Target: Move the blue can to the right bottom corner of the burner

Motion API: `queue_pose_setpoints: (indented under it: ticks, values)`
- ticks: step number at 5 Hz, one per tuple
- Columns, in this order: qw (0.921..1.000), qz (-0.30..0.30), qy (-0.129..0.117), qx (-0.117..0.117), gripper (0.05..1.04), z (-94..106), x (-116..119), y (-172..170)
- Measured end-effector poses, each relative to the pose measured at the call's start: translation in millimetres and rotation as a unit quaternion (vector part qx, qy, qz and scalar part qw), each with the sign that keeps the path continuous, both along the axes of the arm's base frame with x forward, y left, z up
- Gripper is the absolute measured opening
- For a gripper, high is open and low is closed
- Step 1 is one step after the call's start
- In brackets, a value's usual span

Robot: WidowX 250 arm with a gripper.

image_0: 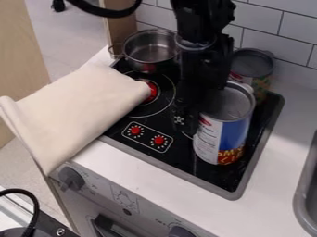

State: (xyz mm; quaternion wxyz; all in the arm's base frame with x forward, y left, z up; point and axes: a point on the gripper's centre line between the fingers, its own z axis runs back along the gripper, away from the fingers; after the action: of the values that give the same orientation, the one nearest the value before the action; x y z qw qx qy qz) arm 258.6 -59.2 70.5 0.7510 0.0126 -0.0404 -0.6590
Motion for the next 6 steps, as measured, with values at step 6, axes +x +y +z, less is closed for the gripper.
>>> queue_pose_setpoints:
  ticks: [6]
  values:
    - [0.9960, -0.048, 0.065, -0.039, 1.000, 6.9, -36.2, -41.6]
